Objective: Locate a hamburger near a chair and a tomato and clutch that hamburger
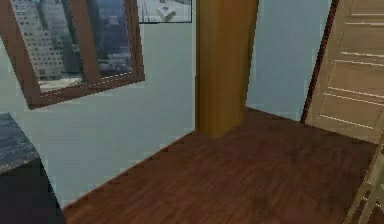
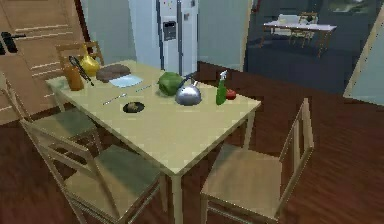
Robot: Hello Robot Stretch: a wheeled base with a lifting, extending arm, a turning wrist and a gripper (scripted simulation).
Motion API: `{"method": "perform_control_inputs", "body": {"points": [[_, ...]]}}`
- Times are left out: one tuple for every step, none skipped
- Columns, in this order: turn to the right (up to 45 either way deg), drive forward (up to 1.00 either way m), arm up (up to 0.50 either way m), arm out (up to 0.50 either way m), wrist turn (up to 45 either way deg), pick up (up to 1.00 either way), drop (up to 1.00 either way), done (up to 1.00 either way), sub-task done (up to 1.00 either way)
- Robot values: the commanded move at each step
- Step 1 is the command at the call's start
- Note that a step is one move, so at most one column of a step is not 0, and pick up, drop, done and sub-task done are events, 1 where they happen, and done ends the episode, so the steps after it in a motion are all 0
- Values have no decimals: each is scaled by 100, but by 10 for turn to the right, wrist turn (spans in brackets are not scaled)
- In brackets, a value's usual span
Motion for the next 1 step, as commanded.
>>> {"method": "perform_control_inputs", "body": {"points": [[-150,0,0,0,0,0,0,0,0]]}}
